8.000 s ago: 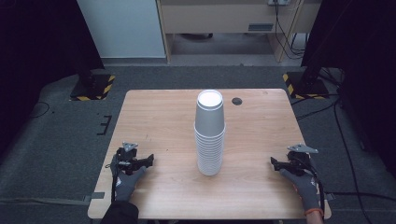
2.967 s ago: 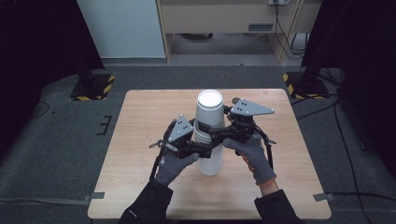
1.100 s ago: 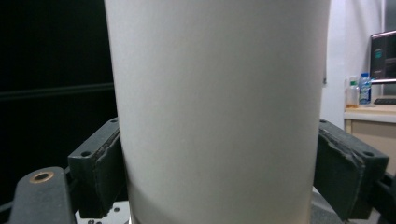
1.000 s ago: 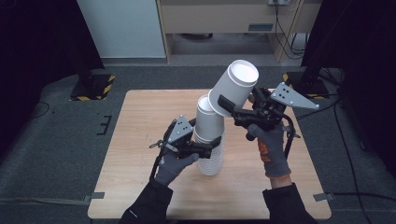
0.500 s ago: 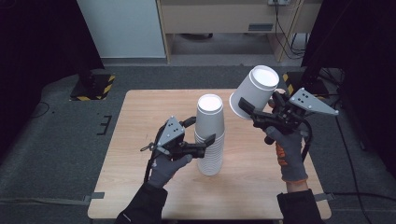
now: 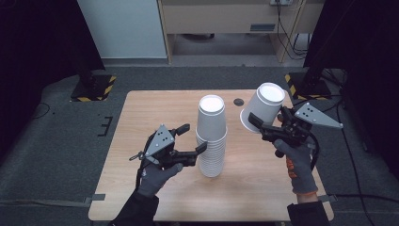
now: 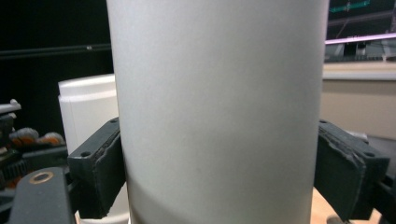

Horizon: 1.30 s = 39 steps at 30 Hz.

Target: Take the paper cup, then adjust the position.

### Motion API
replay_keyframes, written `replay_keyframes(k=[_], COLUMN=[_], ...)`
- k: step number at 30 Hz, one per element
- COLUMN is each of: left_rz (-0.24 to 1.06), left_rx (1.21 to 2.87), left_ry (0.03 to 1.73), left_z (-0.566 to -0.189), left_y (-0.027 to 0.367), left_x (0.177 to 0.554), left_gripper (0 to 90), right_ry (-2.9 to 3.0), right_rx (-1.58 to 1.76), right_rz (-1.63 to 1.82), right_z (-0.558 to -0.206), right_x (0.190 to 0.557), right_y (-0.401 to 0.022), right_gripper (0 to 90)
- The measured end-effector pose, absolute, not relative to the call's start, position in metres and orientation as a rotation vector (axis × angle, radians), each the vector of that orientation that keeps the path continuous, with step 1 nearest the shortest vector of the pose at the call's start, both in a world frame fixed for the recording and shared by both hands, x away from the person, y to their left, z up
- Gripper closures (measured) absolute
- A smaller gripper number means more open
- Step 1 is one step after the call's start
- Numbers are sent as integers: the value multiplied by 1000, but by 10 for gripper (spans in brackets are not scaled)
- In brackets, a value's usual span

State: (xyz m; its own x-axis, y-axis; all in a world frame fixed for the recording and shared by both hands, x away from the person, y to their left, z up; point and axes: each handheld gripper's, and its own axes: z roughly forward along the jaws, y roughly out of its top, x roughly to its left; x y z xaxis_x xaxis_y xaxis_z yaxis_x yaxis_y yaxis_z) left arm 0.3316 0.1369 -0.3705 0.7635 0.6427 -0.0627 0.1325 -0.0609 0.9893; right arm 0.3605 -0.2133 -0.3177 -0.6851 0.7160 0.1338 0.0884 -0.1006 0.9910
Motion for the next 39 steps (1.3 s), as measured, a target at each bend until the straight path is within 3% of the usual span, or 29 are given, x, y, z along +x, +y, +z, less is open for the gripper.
replay_keyframes(k=[17,39], left_rz=[442,327], left_rx=[1641,1723], left_ry=[710,676], left_z=[-410,-458], left_y=[146,112], left_x=[316,285], left_gripper=[235,334], right_ry=[1771,1827], right_rx=[1006,1099], right_rz=[1777,1751], right_z=[-369,-414], right_x=[351,342], right_y=[-238,-246], right_gripper=[145,145])
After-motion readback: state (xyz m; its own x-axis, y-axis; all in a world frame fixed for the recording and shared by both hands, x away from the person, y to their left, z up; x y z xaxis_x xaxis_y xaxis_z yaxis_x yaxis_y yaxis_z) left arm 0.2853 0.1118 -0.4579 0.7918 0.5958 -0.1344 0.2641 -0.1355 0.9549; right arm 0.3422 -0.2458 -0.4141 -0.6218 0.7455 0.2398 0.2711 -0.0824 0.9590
